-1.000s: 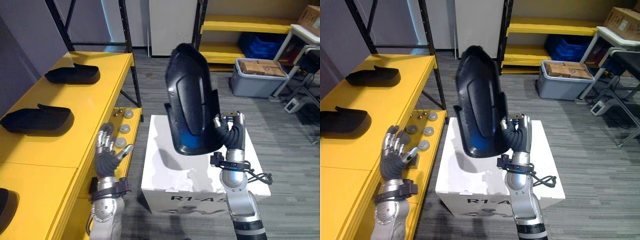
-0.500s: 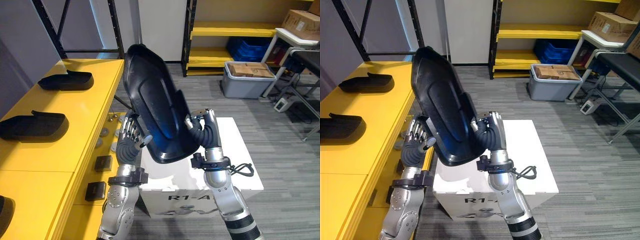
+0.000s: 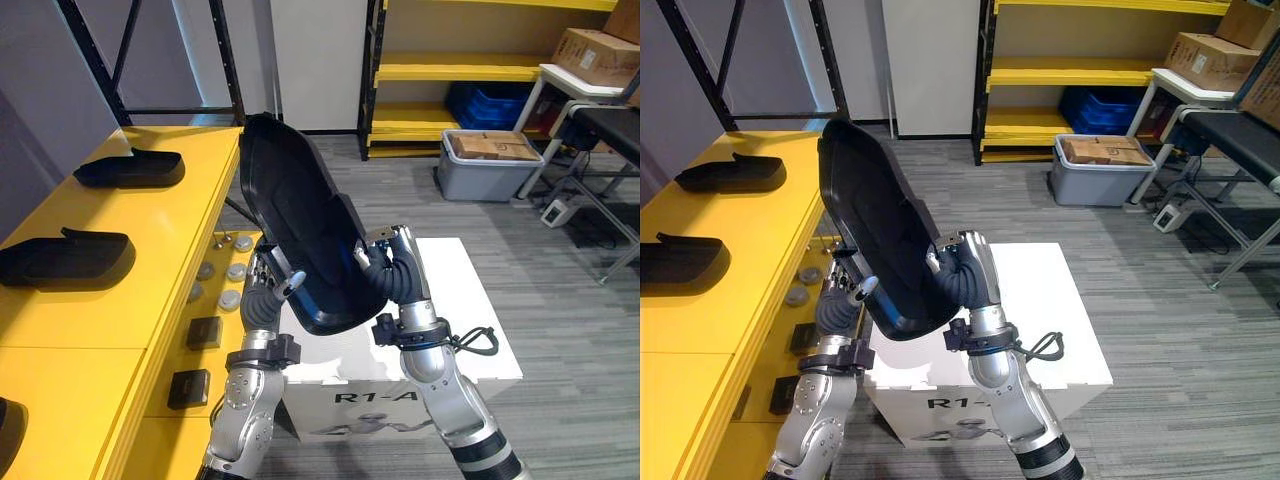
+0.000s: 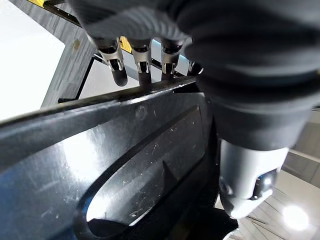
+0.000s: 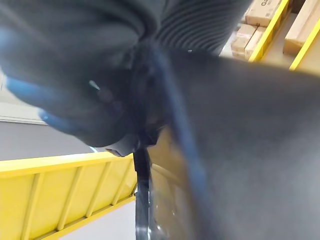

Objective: Walk over and take plastic housings, then place them on the shelf

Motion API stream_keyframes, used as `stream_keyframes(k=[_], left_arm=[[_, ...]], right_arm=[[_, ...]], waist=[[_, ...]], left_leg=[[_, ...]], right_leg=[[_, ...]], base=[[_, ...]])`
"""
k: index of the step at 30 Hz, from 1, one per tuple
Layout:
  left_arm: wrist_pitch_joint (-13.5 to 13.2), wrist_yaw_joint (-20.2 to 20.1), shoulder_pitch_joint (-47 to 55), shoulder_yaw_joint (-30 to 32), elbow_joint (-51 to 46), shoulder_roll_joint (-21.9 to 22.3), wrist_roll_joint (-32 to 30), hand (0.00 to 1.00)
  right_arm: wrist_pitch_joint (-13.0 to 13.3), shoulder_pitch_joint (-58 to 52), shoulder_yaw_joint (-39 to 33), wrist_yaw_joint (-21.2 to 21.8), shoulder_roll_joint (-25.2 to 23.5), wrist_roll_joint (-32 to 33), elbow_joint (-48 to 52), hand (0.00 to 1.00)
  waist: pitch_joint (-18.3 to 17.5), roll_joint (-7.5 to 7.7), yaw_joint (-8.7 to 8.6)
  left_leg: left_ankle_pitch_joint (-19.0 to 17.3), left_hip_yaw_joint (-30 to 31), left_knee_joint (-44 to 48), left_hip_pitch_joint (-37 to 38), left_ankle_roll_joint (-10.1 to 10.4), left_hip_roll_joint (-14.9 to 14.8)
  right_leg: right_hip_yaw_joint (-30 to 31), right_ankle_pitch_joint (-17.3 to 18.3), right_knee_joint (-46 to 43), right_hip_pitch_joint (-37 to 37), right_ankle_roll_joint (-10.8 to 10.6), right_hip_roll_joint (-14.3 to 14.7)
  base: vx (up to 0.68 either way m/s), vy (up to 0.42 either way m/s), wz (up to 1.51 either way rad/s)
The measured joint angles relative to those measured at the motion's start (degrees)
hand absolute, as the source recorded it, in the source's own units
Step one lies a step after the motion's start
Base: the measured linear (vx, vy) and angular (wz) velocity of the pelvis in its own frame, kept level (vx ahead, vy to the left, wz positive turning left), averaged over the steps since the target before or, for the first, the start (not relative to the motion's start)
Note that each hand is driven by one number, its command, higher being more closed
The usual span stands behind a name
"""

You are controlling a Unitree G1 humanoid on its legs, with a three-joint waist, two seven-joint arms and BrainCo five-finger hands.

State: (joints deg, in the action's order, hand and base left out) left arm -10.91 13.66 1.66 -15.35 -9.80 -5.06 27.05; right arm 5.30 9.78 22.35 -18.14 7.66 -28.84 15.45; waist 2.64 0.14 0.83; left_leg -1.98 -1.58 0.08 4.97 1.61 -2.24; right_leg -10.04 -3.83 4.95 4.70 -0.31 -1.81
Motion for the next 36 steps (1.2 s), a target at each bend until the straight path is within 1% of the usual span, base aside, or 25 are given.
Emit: stream_keyframes(k=[4,7,9,10,12,14,16,19,22,24,25,27,30,32,34,35,36], left_arm=[[0.6,0.1,-0.1,-0.2,2.3,0.0,3.2,1.0],[1.5,-0.2,-0.3,-2.7,3.8,-0.5,5.4,1.0],[1.6,-0.3,-0.3,-3.1,4.1,-0.4,5.5,1.0],[1.5,-0.2,-0.3,-3.0,4.1,-0.6,5.5,1.0],[1.5,-0.1,-0.3,-2.8,4.3,-0.6,5.9,1.0],[1.6,0.3,-0.3,-2.4,4.9,-0.6,6.7,1.0],[1.9,0.3,-0.3,-2.5,5.0,-0.6,6.7,1.0],[2.6,0.2,-0.3,-2.5,5.0,-0.6,6.2,1.0],[2.9,0.2,-0.2,-1.4,4.5,-0.5,2.7,1.0],[3.2,0.2,-0.1,0.5,2.9,-0.3,-2.3,1.0],[3.3,0.2,0.0,0.9,2.4,-0.2,-3.8,1.0],[3.6,-0.2,0.3,1.9,0.1,0.0,-8.5,1.0],[3.7,-0.7,0.5,3.0,-1.6,0.0,-11.8,1.0],[3.6,-2.2,1.7,5.2,-3.1,0.4,-12.8,1.0],[3.0,-2.9,5.3,9.6,-6.1,0.2,-12.8,1.0],[2.9,-2.8,7.2,11.7,-7.0,0.3,-12.8,1.0],[2.7,-2.8,7.9,12.5,-7.2,0.3,-12.9,1.0]], right_arm=[[0.0,0.0,1.3,-0.3,1.1,0.0,0.0,1.0],[0.0,1.2,3.7,-0.2,1.5,0.0,0.0,1.0],[0.0,1.6,3.8,-0.1,1.6,-0.2,0.0,1.0],[0.0,1.6,3.9,0.1,1.6,-0.2,-0.1,0.0],[0.0,1.6,4.5,0.1,1.6,-0.2,-0.1,0.0],[0.9,1.6,5.9,0.1,1.6,-0.1,0.0,0.0],[1.1,1.7,5.9,0.1,1.4,0.3,0.1,0.0],[2.2,1.7,5.8,0.3,1.3,1.4,0.0,0.0],[2.9,1.5,4.5,1.4,1.4,3.8,-0.2,0.0],[4.0,0.8,2.2,3.2,1.8,6.5,-0.2,0.0],[4.5,0.7,1.7,3.8,2.1,7.7,-0.2,0.0],[5.9,-0.4,-1.0,6.4,3.5,12.3,1.1,0.0],[7.2,-1.9,-4.3,8.8,5.8,16.8,4.1,0.0],[7.7,-3.7,-11.6,10.1,7.5,20.1,7.4,0.0],[8.4,-6.0,-28.0,10.1,9.6,26.9,8.7,0.0],[8.6,-7.5,-33.6,10.1,10.0,29.0,8.7,0.0],[8.8,-8.1,-35.4,10.1,10.0,29.9,8.6,0.0]], waist=[[-1.1,0.01,-0.01],[-1.3,0.0,-0.09],[-1.4,0.0,-0.04],[-1.4,-0.02,0.0],[-1.5,-0.01,-0.04],[-1.5,-0.04,-0.1],[-1.5,-0.03,-0.06],[-1.5,-0.04,-0.05],[-1.5,-0.04,-0.07],[-1.5,-0.04,-0.04],[-1.5,-0.04,-0.04],[-1.5,-0.03,0.06],[-1.5,-0.01,0.04],[-1.4,0.06,-0.05],[-1.3,0.04,-0.22],[-1.3,0.03,-0.64],[-1.3,0.03,-0.78]], left_leg=[[0.0,-0.1,0.1,-0.8,0.0,0.0],[0.0,-0.3,0.2,-0.7,0.0,0.0],[0.0,-0.3,0.3,-0.7,0.0,0.0],[0.0,-0.3,0.4,-0.7,0.0,0.0],[0.0,-0.4,0.4,-0.7,0.0,0.0],[0.0,-0.5,0.5,-0.7,0.0,0.0],[0.1,-0.5,0.5,-0.7,-0.1,0.0],[0.1,-0.5,0.5,-0.7,-0.1,0.0],[0.1,-0.5,0.5,-0.6,-0.1,0.0],[0.1,-0.4,0.5,-0.6,-0.1,0.0],[0.1,-0.4,0.5,-0.6,-0.1,0.0],[0.2,-0.2,0.4,-0.5,-0.2,0.0],[0.2,-0.1,0.3,-0.3,-0.2,0.1],[0.2,-0.2,0.1,0.3,-0.3,0.1],[0.2,-0.4,-0.1,0.2,-0.3,0.1],[0.2,-0.5,-0.3,0.2,-0.3,0.1],[0.2,-0.5,-0.3,0.2,-0.2,0.1]], right_leg=[[0.1,-0.2,0.0,-0.8,0.0,0.0],[0.3,-0.3,0.0,-0.7,0.0,0.0],[0.3,-0.4,0.0,-0.7,0.1,0.0],[0.4,-0.5,0.0,-0.7,0.1,0.0],[0.4,-0.6,0.0,-0.7,0.1,0.0],[0.5,-0.7,0.0,-0.7,0.2,0.0],[0.5,-0.7,0.0,-0.7,0.2,0.0],[0.4,-0.8,0.0,-0.7,0.2,0.0],[0.2,-0.8,0.0,-0.6,0.2,-0.1],[0.1,-0.8,0.0,-0.6,0.2,-0.1],[0.1,-0.8,0.0,-0.6,0.2,-0.2],[0.0,-0.8,0.0,-0.4,0.2,-0.3],[0.0,-0.7,0.0,-0.2,0.1,-0.3],[0.0,-0.6,0.0,0.3,0.0,-0.4],[0.2,-0.5,0.0,0.0,-0.2,-0.4],[0.2,-0.3,0.0,-0.1,-0.4,-0.4],[0.2,-0.3,0.1,-0.2,-0.4,-0.4]], base=[[0.0,0.0,0.0],[-0.01,0.008,-0.02],[-0.03,0.015,-0.02],[-0.04,0.016,-0.01],[-0.02,0.007,-0.01],[-0.01,0.003,-0.02],[0.0,0.0,0.0],[0.0,0.0,0.0],[0.0,0.0,0.0],[0.0,0.0,0.0],[0.0,0.0,0.0],[0.0,0.0,0.04],[0.0,0.0,0.02],[0.0,0.0,0.0],[0.0,0.0,-0.05],[0.0,0.0,-0.04],[0.0,0.0,-0.04]])
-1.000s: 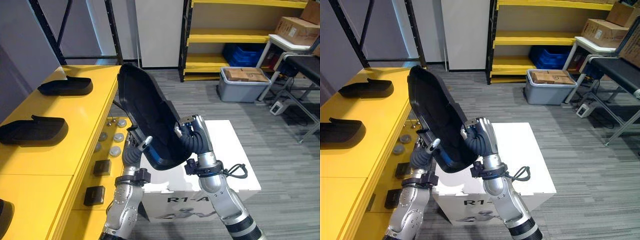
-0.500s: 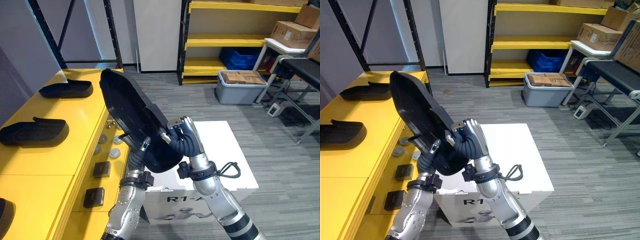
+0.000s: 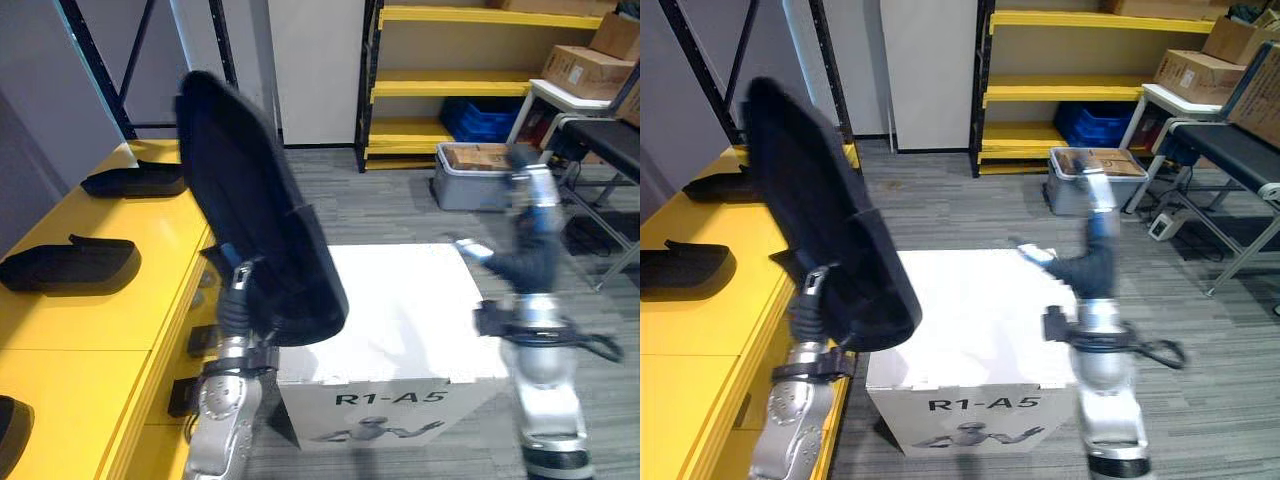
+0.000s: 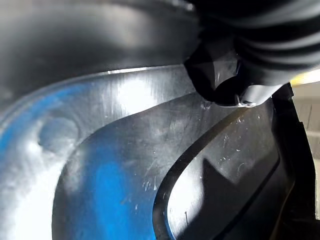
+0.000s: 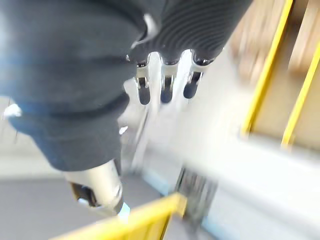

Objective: Walk over and take plastic housings, then place them on the shelf

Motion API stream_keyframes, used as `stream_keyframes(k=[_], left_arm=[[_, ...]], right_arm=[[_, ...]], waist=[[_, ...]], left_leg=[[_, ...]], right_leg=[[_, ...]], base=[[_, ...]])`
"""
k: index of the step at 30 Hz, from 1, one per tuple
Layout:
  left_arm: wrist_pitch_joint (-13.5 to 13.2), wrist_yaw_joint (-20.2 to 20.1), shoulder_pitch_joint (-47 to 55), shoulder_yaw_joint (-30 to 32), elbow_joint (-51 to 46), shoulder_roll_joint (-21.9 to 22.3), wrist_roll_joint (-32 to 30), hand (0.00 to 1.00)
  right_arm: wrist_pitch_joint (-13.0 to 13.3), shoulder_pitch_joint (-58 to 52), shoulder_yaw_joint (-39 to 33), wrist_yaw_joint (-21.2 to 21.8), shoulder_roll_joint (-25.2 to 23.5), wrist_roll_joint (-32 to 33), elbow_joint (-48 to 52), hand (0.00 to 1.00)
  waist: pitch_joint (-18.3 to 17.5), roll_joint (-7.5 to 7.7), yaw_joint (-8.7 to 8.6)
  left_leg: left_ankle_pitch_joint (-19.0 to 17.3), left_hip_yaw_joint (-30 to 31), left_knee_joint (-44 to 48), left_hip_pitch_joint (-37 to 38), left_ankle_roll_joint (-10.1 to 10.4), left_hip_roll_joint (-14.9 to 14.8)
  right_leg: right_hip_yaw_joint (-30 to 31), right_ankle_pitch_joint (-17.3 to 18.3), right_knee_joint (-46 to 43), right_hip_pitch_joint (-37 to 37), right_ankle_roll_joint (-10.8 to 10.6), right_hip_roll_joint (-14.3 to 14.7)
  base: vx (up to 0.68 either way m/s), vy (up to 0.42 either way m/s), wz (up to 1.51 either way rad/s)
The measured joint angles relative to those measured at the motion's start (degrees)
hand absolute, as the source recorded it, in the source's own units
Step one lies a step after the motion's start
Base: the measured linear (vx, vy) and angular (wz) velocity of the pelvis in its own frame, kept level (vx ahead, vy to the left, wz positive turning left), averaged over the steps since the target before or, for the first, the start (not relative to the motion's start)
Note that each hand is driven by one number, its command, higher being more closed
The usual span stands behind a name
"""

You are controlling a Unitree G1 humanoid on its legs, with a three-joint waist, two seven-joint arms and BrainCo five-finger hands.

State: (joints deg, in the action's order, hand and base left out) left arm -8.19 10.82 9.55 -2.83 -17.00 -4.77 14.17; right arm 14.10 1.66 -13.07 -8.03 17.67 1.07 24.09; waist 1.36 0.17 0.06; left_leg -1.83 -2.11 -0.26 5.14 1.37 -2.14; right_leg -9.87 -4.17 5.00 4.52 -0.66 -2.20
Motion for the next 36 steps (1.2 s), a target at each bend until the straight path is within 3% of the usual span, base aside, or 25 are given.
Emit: stream_keyframes(k=[3,7,15,25,32,36], left_arm=[[-0.1,0.0,2.4,2.7,-0.7,0.5,-1.0,1.0],[-0.1,-1.4,6.1,3.9,-3.1,2.4,-2.4,1.0],[-0.8,-2.9,11.6,5.7,-4.9,2.9,-3.2,1.0],[-0.8,-5.3,14.1,2.2,-5.4,4.2,-3.2,1.0],[-0.8,-6.2,13.9,-0.1,-6.6,5.0,-4.3,1.0],[-0.6,-5.9,12.4,-2.1,-6.6,4.9,-4.4,1.0]], right_arm=[[0.7,-3.6,-5.7,0.0,-0.5,3.3,-0.5,0.0],[0.7,-10.0,-12.0,0.0,-3.5,4.1,-9.5,0.0],[-3.0,-19.2,-12.6,2.5,-8.5,4.1,-35.1,0.0],[-6.2,-22.4,-3.5,7.2,-14.9,6.6,-52.0,0.0],[-7.3,-20.5,1.8,9.8,-15.9,6.3,-57.3,0.0],[-7.9,-18.4,3.8,9.9,-16.0,5.1,-61.3,0.0]], waist=[[0.0,-0.03,-0.82],[0.1,-0.02,-1.44],[0.4,-0.15,-2.1],[0.7,-0.1,-1.76],[0.8,0.04,-0.21],[1.2,0.33,1.0]], left_leg=[[0.0,-0.2,-0.1,-0.9,0.0,-0.1],[0.0,-0.4,-0.4,-1.2,0.0,-0.1],[-0.7,-1.3,-0.1,-1.8,-0.3,-0.1],[-2.4,-2.8,1.5,-0.6,-0.2,-0.6],[-3.7,-4.1,2.6,0.1,-0.3,-0.7],[-3.8,-1.5,3.2,0.0,-0.3,-0.3]], right_leg=[[0.0,0.0,0.0,-1.0,0.0,0.1],[0.1,0.1,-0.1,-1.5,-0.1,0.0],[1.5,0.2,-0.1,-2.3,-0.3,-0.1],[2.0,1.1,-0.8,-1.0,-0.5,0.0],[3.1,2.3,-2.7,-1.1,-0.9,-0.1],[1.7,5.1,-7.1,-1.8,-1.3,-0.8]], base=[[0.01,0.001,-0.04],[0.04,0.011,-0.01],[0.01,0.013,-0.05],[0.0,0.009,-0.06],[0.01,0.02,-0.08],[0.01,0.0,0.28]])
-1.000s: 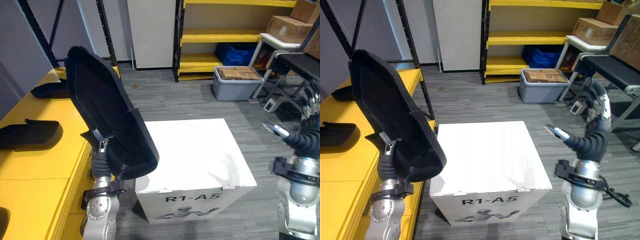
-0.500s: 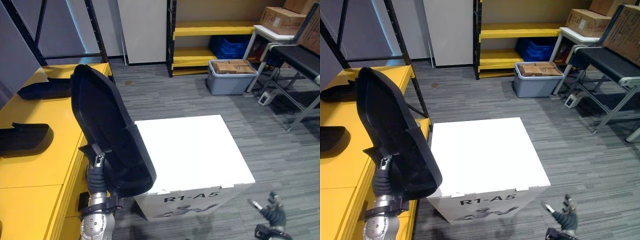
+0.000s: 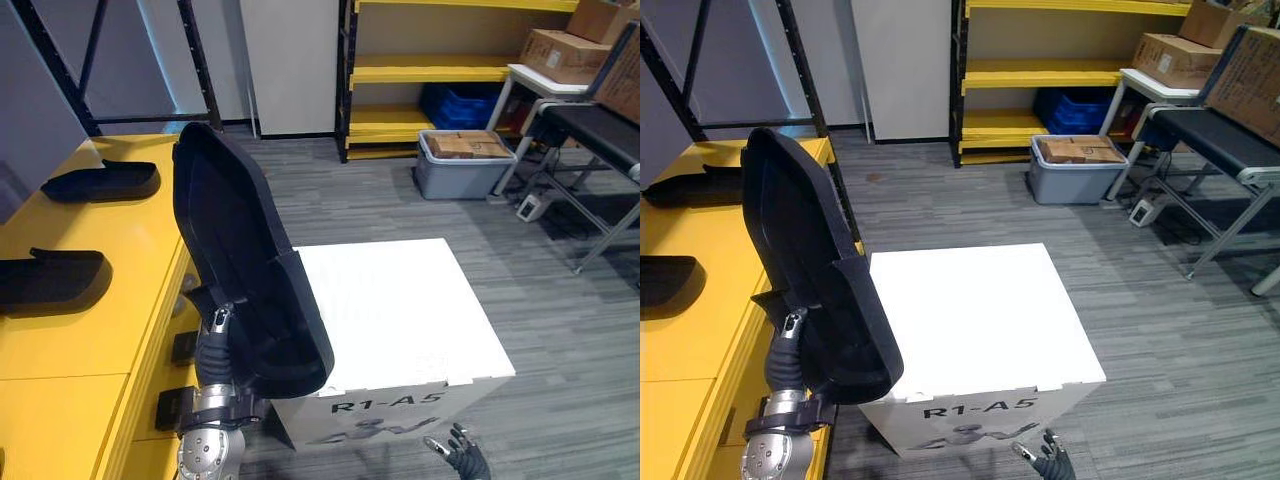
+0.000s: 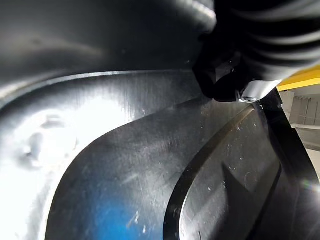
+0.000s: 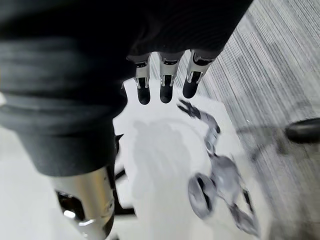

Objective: Walk over and take plastic housings, then place them on the shelf

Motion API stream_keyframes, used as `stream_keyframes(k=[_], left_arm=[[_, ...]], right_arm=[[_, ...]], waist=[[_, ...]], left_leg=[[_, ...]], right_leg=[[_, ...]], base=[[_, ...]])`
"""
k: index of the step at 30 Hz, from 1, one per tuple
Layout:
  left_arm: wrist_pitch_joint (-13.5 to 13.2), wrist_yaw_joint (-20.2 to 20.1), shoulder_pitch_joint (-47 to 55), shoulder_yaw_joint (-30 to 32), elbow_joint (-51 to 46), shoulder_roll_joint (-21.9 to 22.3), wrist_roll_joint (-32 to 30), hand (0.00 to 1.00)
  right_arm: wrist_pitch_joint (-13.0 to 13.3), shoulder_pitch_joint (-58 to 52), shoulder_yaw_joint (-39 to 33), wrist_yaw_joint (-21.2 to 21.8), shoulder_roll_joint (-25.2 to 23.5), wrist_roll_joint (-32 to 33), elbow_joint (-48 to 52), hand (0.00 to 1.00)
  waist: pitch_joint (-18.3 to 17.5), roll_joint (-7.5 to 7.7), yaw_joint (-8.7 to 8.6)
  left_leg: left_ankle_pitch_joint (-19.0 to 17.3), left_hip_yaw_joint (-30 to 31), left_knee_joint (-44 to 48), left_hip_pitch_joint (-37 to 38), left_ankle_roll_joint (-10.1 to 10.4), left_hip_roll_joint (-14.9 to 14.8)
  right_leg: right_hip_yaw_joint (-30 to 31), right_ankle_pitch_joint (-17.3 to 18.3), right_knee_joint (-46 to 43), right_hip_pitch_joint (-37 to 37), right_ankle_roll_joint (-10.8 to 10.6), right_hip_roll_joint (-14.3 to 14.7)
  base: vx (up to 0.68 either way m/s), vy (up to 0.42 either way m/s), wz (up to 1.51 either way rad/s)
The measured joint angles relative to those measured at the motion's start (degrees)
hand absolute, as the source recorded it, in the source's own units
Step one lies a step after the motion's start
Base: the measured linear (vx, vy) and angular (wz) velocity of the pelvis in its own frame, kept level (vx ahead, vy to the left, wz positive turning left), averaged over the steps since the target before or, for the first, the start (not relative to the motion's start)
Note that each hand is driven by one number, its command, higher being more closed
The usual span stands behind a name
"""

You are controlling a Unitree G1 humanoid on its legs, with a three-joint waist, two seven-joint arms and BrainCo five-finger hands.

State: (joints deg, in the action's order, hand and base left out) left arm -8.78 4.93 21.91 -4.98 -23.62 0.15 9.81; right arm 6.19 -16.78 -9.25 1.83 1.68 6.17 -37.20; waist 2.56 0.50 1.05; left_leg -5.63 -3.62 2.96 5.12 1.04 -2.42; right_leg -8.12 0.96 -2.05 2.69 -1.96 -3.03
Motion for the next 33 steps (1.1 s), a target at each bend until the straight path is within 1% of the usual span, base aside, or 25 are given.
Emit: stream_keyframes(k=[1,3,6,8,9,10,11,12,13,14,15,16,17,18,19,20,21,22,23,24,26,29,31,32,33], left_arm=[[0.0,0.5,-0.8,-1.0,0.1,0.0,0.0,1.0],[0.0,1.5,-2.9,-1.5,0.6,-0.1,0.0,1.0],[0.0,2.2,-4.2,-2.0,0.8,0.1,0.0,1.0],[0.0,2.6,-4.9,-2.1,0.8,0.1,0.0,1.0],[0.0,2.7,-4.9,-2.1,0.8,0.1,0.0,1.0],[0.0,3.2,-5.0,-2.2,0.7,0.1,0.0,1.0],[0.0,3.4,-5.0,-2.3,0.7,0.2,0.1,1.0],[0.0,3.7,-5.0,-2.3,0.3,0.3,0.1,1.0],[0.0,3.8,-5.6,-2.7,-0.1,0.6,0.1,1.0],[0.0,3.8,-6.4,-3.6,-0.1,1.1,0.1,1.0],[0.0,3.8,-6.8,-4.2,-0.1,1.3,0.1,1.0],[-0.2,3.8,-8.3,-6.2,0.0,1.8,0.1,1.0],[-0.3,3.7,-10.5,-7.5,0.2,0.9,0.1,1.0],[-0.8,3.6,-13.8,-8.2,1.6,0.2,0.1,1.0],[-1.3,3.8,-15.6,-8.8,2.9,-0.2,0.1,1.0],[-1.6,4.4,-17.3,-9.4,4.3,-0.2,0.2,1.0],[-1.7,4.7,-19.4,-10.3,6.8,0.2,0.2,1.0],[-1.8,4.7,-20.0,-10.5,7.5,-0.1,0.2,1.0],[-1.7,4.7,-20.8,-11.5,8.8,-0.4,0.1,1.0],[-1.7,4.7,-21.0,-12.0,9.2,-0.7,0.2,1.0],[-1.6,4.7,-21.1,-12.0,9.4,-0.8,0.2,1.0],[-1.6,4.2,-21.1,-12.3,9.5,-0.9,0.2,1.0],[-1.5,3.8,-21.1,-13.0,9.6,-1.1,0.2,1.0],[-1.5,3.6,-21.1,-13.6,9.6,-1.4,0.1,1.0],[-1.5,3.6,-21.1,-13.6,9.7,-1.6,0.1,1.0]], right_arm=[[-0.4,0.5,0.9,-0.1,-0.1,0.0,-0.6,0.0],[-0.5,1.8,2.2,-0.2,0.0,0.0,-1.8,0.0],[-0.6,2.2,2.9,-0.6,-0.1,0.0,-2.1,0.0],[-1.0,2.1,3.2,-1.7,0.1,0.2,-2.2,0.0],[-1.0,2.1,3.2,-1.8,0.2,0.2,-2.2,0.0],[-1.0,2.3,3.7,-2.2,0.6,0.2,-2.2,0.0],[-1.0,2.4,3.7,-2.4,0.6,0.2,-2.1,0.0],[-1.1,2.4,3.7,-2.8,0.5,0.2,-2.0,0.0],[-1.1,2.4,3.7,-3.1,0.5,0.2,-1.8,0.0],[-1.2,2.1,3.7,-3.4,0.7,0.2,-1.7,0.0],[-1.2,1.7,3.7,-3.6,0.8,0.2,-1.5,0.0],[-1.2,0.9,3.9,-3.6,1.4,0.1,-0.5,0.0],[-1.2,1.2,4.0,-3.6,1.4,0.2,-0.6,0.0],[-1.0,2.3,3.5,-3.8,0.4,0.2,-2.6,0.0],[-1.1,2.9,3.7,-3.9,0.4,0.2,-3.1,0.0],[-1.0,3.3,3.7,-3.9,0.6,0.2,-3.4,0.0],[-0.9,3.6,3.6,-4.0,1.2,0.2,-4.5,0.0],[-0.9,4.1,3.5,-4.1,1.2,0.2,-5.5,0.0],[-1.0,4.3,3.8,-4.0,1.0,0.2,-6.4,0.0],[-1.0,4.7,3.8,-4.0,0.2,0.2,-7.0,0.0],[-1.0,5.6,3.7,-4.0,0.0,0.2,-8.8,0.0],[-1.1,5.9,3.7,-3.9,0.3,0.0,-10.3,0.0],[-1.1,6.0,3.6,-3.8,0.7,0.0,-10.2,0.0],[-1.0,6.1,3.5,-3.5,0.9,0.0,-9.7,0.0],[-1.0,6.0,3.5,-3.4,0.9,0.0,-9.2,0.0]], waist=[[0.0,0.24,0.12],[0.2,0.48,1.48],[0.5,0.51,1.53],[1.6,0.84,2.79],[2.1,0.86,2.97],[2.9,0.89,3.24],[3.2,0.99,3.12],[3.5,0.89,2.92],[3.8,0.86,2.68],[3.8,0.84,2.6],[3.7,0.68,2.56],[3.3,-0.57,2.06],[3.1,-0.45,0.28],[2.5,1.42,-1.8],[2.8,1.75,-1.74],[2.7,1.5,-1.74],[1.5,-1.03,-2.78],[1.5,-0.84,-2.99],[1.6,-0.75,-2.9],[1.7,-0.57,-2.78],[1.8,-0.42,-2.82],[2.2,-0.22,-2.69],[2.6,-0.08,-2.73],[3.1,-0.33,-3.05],[3.5,-0.71,-3.4]], left_leg=[[0.0,1.1,0.4,-0.4,0.0,0.3],[0.1,3.7,0.9,-2.1,-0.1,1.1],[1.4,8.9,1.4,-3.7,0.1,2.0],[2.1,13.1,3.2,-5.8,0.8,2.9],[2.2,13.8,3.9,-6.5,1.0,3.0],[2.9,14.2,5.1,-8.3,2.1,3.4],[2.8,12.9,5.2,-8.9,2.8,3.2],[1.0,6.4,6.1,-10.3,1.0,1.1],[-0.9,-2.8,12.3,-12.7,0.8,-3.0],[-2.4,-9.2,19.1,-14.2,0.0,-6.5],[-2.2,-11.3,21.7,-14.5,-0.8,-7.8],[-0.3,-12.1,23.2,-15.8,-1.1,-8.2],[0.5,-10.3,19.3,-16.5,-1.1,-5.9],[-1.1,-12.4,14.9,-15.4,-3.0,-4.4],[-2.4,-15.7,17.4,-15.5,-4.2,-5.2],[-2.9,-18.6,18.7,-14.3,-3.4,-6.4],[-2.4,-19.1,13.1,-10.5,1.5,-7.3],[-1.8,-18.8,11.9,-10.1,1.4,-6.3],[-0.1,-18.1,8.7,-8.6,0.3,-4.0],[0.2,-17.3,8.2,-8.5,-0.2,-2.5],[-0.1,-16.2,8.7,-9.2,-0.7,-1.1],[-1.3,-13.3,9.8,-9.7,-2.2,0.8],[-2.4,-10.7,10.1,-9.5,-3.2,2.0],[-2.8,-8.2,10.2,-9.0,-3.5,2.3],[-2.9,-6.7,10.3,-9.0,-3.5,2.3]], right_leg=[[-0.5,1.8,-2.9,-0.9,0.0,-0.4],[-1.5,4.2,-6.9,-3.0,-0.3,-1.3],[-3.8,5.6,-8.9,-2.8,-0.6,-2.4],[-5.8,6.8,-9.5,-2.0,-0.2,-3.1],[-6.9,6.9,-9.5,-1.8,-0.1,-3.2],[-9.4,7.4,-9.5,-1.4,0.5,-3.9],[-10.5,7.5,-9.6,-1.4,0.5,-4.2],[-12.7,7.5,-9.8,-1.4,0.7,-4.3],[-14.5,7.6,-10.9,-1.5,1.0,-4.7],[-16.2,7.8,-11.7,-1.1,1.1,-5.2],[-16.8,8.0,-12.0,-0.6,0.8,-5.3],[-17.6,9.3,-14.3,-0.9,0.4,-5.1],[-16.9,10.7,-13.6,-1.5,0.7,-5.0],[-21.2,9.1,-11.8,-1.6,0.6,-7.9],[-22.2,8.4,-11.1,-1.4,0.4,-8.7],[-23.2,7.6,-10.0,-0.7,-0.1,-8.9],[-26.0,6.5,-8.8,0.8,-1.4,-8.4],[-26.2,6.5,-8.8,1.1,-1.6,-9.0],[-27.0,5.2,-8.0,2.2,-1.7,-10.1],[-27.4,3.7,-6.5,3.0,-3.2,-10.8],[-28.6,3.1,-6.4,3.4,-3.5,-12.0],[-28.2,3.0,-11.0,3.3,-3.5,-14.7],[-21.3,3.7,-19.9,0.7,-0.9,-16.8],[-11.7,5.1,-27.0,-3.3,0.7,-16.1],[-6.5,7.4,-28.2,-4.5,-0.2,-14.1]], base=[[0.01,-0.021,0.61],[0.0,-0.026,0.59],[0.0,-0.021,1.01],[0.0,-0.021,1.12],[-0.08,-0.064,1.09],[-0.1,-0.051,0.88],[-0.11,-0.041,0.96],[-0.11,-0.024,0.79],[-0.1,-0.018,0.83],[-0.09,0.021,0.69],[-0.05,0.063,0.69],[-0.11,0.123,1.11],[-0.17,0.144,1.86],[-0.18,0.142,1.71],[-0.12,0.134,1.29],[-0.04,0.16,0.95],[-0.02,0.138,0.86],[0.01,0.242,0.85],[0.01,0.245,0.49],[0.01,0.285,0.47],[0.02,0.189,0.42],[0.03,0.171,0.54],[0.04,0.183,0.71],[0.04,0.14,0.77],[0.1,0.087,1.13]])
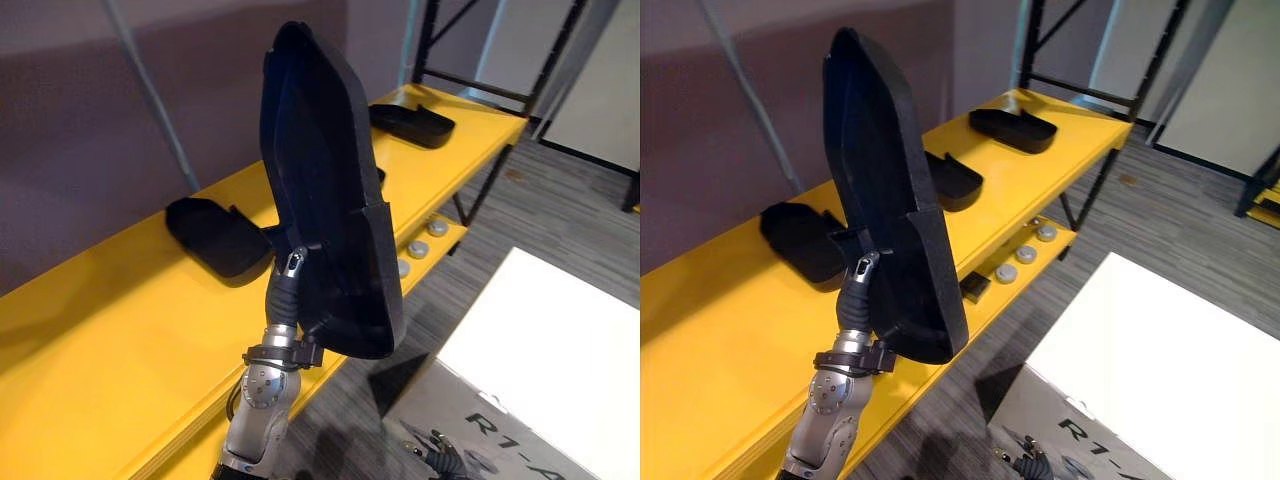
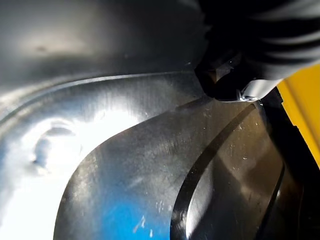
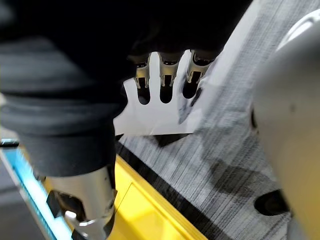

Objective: Walk over and take plastic housings, then place them on the shelf

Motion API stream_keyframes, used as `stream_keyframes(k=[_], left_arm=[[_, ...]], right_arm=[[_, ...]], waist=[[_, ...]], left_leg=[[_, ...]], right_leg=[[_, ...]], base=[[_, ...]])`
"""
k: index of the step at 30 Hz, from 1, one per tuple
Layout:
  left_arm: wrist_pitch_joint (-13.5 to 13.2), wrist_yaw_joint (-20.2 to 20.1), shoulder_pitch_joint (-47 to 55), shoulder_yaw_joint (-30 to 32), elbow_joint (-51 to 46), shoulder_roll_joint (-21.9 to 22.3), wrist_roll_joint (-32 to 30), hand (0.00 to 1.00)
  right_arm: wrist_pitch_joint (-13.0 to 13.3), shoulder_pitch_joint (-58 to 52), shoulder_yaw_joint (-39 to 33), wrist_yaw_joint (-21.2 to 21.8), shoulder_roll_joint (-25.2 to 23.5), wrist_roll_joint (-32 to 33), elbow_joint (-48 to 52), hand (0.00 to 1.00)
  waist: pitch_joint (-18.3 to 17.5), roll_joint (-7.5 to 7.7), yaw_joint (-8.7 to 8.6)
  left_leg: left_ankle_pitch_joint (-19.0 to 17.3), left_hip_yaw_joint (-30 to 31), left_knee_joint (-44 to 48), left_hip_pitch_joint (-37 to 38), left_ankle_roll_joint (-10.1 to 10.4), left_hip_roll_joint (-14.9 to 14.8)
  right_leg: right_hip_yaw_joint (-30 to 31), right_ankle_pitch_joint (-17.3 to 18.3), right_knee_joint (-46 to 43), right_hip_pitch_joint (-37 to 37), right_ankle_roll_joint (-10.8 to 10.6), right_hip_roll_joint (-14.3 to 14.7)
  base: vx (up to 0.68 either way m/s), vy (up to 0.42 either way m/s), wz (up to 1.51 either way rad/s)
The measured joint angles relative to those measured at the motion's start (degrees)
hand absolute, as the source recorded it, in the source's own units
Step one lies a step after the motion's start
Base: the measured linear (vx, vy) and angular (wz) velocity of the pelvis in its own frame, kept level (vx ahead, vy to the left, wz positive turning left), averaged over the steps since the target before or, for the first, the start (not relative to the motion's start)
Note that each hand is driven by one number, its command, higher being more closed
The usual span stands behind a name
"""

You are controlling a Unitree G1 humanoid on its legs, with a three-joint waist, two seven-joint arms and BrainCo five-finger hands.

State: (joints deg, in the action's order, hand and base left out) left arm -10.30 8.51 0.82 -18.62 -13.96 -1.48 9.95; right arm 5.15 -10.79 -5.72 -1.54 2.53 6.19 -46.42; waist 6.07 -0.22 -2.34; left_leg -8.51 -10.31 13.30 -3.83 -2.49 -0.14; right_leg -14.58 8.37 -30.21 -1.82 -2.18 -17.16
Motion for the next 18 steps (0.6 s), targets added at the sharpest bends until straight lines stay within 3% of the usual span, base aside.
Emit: stream_keyframes(k=[2,4,5,6,7,8,9,10,12,16,18], left_arm=[[0.0,0.3,0.0,0.4,0.1,-0.1,0.0,1.0],[0.0,0.8,0.0,0.6,0.2,-0.1,0.0,1.0],[0.0,0.9,0.1,0.6,0.1,-0.1,0.0,1.0],[0.0,1.1,0.2,0.6,0.1,-0.1,0.0,1.0],[-0.1,1.2,0.5,0.7,-0.4,-0.1,0.0,1.0],[-0.2,1.2,1.8,0.8,-0.7,1.0,-0.1,1.0],[-0.2,1.2,2.6,0.7,-1.1,1.4,-0.2,1.0],[-0.2,1.1,3.4,0.2,-2.0,2.0,-0.4,1.0],[-0.2,1.1,4.0,0.3,-2.5,3.1,-0.6,1.0],[-0.3,1.3,5.6,1.9,-4.9,3.3,-0.5,1.0],[-0.3,1.3,7.0,2.0,-5.1,3.0,-0.5,1.0]], right_arm=[[0.0,-0.1,0.3,0.5,-0.2,0.0,0.7,0.0],[0.0,-1.0,0.4,0.5,-0.6,0.0,2.6,0.0],[0.0,-2.0,0.8,0.5,-0.7,0.0,4.3,0.0],[0.0,-2.7,1.4,0.4,-0.6,0.0,5.2,0.0],[0.0,-3.9,2.4,0.5,-1.0,0.0,5.6,0.0],[0.0,-3.9,2.4,0.6,-1.3,0.1,5.6,0.0],[0.0,-4.1,2.5,0.6,-1.1,0.1,5.8,0.0],[0.0,-3.9,2.6,0.6,-0.7,0.2,6.0,0.0],[0.0,-3.5,2.6,0.6,-0.5,0.2,6.3,0.0],[0.0,-2.6,3.1,0.6,-1.0,0.2,7.5,0.0],[0.0,-2.6,3.9,0.6,-1.9,0.2,7.4,0.0]], waist=[[0.6,0.89,0.16],[0.9,1.21,0.25],[0.7,1.75,0.02],[0.6,2.26,0.18],[-0.3,4.13,0.78],[-0.5,3.99,1.17],[-1.1,3.21,1.18],[-1.3,2.41,1.42],[-1.4,1.98,2.71],[-2.0,2.84,4.95],[-2.2,3.26,5.0]], left_leg=[[-0.2,5.1,0.0,0.3,-0.4,0.6],[-0.1,9.5,0.5,0.2,-0.4,1.4],[-0.2,12.4,1.2,0.0,0.5,2.2],[-0.5,13.8,1.8,-0.2,0.7,3.0],[-1.7,15.8,3.2,-0.7,1.3,5.1],[-4.0,18.1,6.3,-1.8,1.7,5.1],[-4.8,17.7,7.4,-2.8,2.2,3.9],[-4.6,16.3,8.5,-3.5,3.0,1.4],[-3.7,16.4,7.5,-2.9,4.1,0.2],[-2.4,16.6,6.1,-2.3,4.8,0.4],[-2.4,16.6,5.4,-1.5,4.9,0.5]], right_leg=[[14.8,5.1,-0.9,-3.7,-0.9,8.0],[20.9,6.2,-1.1,-6.6,-1.4,12.5],[23.6,6.1,-0.1,-7.4,-1.7,14.3],[24.1,5.9,1.9,-7.3,-1.6,14.4],[24.2,2.9,6.0,-7.2,-1.3,12.9],[20.9,4.1,6.4,-6.0,-2.4,12.1],[18.8,4.3,7.7,-5.3,-2.1,12.2],[15.5,4.3,8.8,-3.8,-1.8,12.4],[12.4,4.3,9.8,-1.8,-1.8,12.5],[10.0,4.1,13.9,1.7,-1.5,12.1],[9.4,3.6,15.8,3.4,-0.9,12.1]], base=[[0.09,-0.018,1.13],[0.08,-0.103,1.29],[0.07,-0.147,1.53],[0.08,-0.194,1.45],[0.11,-0.236,1.37],[0.14,-0.24,1.33],[0.17,-0.226,1.37],[0.21,-0.213,1.24],[0.17,-0.156,0.88],[0.11,-0.021,0.35],[0.08,0.005,0.12]])
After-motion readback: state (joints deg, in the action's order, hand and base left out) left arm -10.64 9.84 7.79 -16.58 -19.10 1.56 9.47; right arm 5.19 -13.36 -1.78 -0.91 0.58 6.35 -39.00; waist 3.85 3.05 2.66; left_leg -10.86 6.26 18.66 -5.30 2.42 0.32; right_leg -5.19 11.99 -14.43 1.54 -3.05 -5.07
